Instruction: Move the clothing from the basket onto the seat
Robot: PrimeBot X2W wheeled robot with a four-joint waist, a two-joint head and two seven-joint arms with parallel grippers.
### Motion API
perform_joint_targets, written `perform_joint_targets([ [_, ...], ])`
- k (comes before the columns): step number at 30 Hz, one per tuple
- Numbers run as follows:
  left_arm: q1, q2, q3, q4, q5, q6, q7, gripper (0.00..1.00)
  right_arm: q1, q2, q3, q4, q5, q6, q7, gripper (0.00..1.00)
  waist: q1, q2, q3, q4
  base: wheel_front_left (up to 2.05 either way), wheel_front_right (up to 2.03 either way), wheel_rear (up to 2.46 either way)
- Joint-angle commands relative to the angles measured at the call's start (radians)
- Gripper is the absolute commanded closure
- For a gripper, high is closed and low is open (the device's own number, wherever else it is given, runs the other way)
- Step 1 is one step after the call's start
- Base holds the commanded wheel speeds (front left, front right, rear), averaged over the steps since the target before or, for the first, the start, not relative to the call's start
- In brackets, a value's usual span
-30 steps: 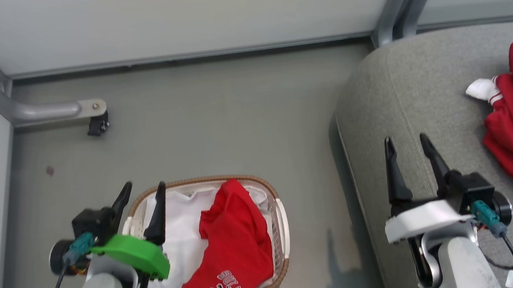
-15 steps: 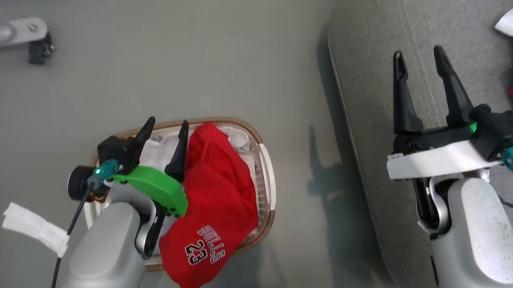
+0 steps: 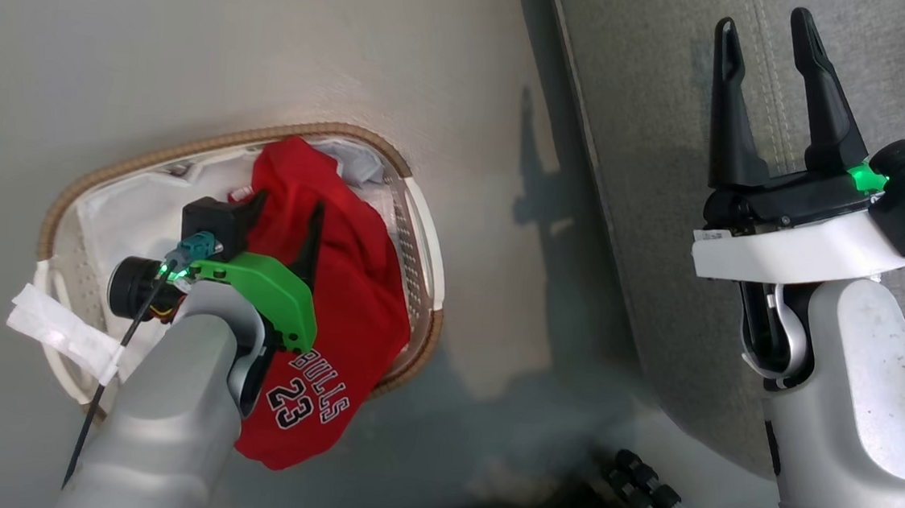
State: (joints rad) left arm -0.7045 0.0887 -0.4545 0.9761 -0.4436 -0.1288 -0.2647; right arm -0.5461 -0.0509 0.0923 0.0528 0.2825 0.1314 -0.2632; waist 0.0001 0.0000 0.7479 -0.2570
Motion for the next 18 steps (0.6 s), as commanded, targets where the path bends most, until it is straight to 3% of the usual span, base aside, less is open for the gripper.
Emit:
perform_joint_targets([
  [1,-0.032,0.017,-0.006,0.02,-0.017,-0.003,0.001,0.0,-0.016,-0.001,0.003,-0.011,0.009,-0.001,-0.002,0.0,-0.0001,0.0,0.075,-0.048,0.0,0.0,0.0],
  [13,-0.126,0.038,-0.129,0.182,-0.082,-0.003,0.042,0.0,-0.064,-0.001,0.033,-0.067,0.03,-0.001,-0.002,0.0,-0.0001,0.0,0.136,-0.065,0.0,0.0,0.0],
  [14,-0.128,0.04,-0.136,0.191,-0.086,-0.003,0.05,0.07,-0.065,-0.001,0.035,-0.068,0.03,-0.001,-0.002,0.0,-0.0001,0.0,0.137,-0.065,0.0,0.0,0.0],
  [15,-0.13,0.042,-0.144,0.203,-0.092,-0.003,0.059,0.8,-0.066,-0.001,0.036,-0.069,0.03,-0.001,-0.002,0.0,-0.0001,0.0,0.136,-0.066,0.0,0.0,0.0],
  [16,-0.13,0.042,-0.15,0.211,-0.098,-0.003,0.067,1.0,-0.067,-0.001,0.036,-0.069,0.03,-0.001,-0.002,0.0,-0.0001,0.0,0.135,-0.066,0.0,0.0,0.0],
  [18,-0.126,0.039,-0.161,0.224,-0.11,-0.003,0.087,1.0,-0.067,-0.001,0.038,-0.063,0.028,-0.001,-0.002,0.0,-0.0001,0.0,0.129,-0.066,0.0,0.0,0.0],
])
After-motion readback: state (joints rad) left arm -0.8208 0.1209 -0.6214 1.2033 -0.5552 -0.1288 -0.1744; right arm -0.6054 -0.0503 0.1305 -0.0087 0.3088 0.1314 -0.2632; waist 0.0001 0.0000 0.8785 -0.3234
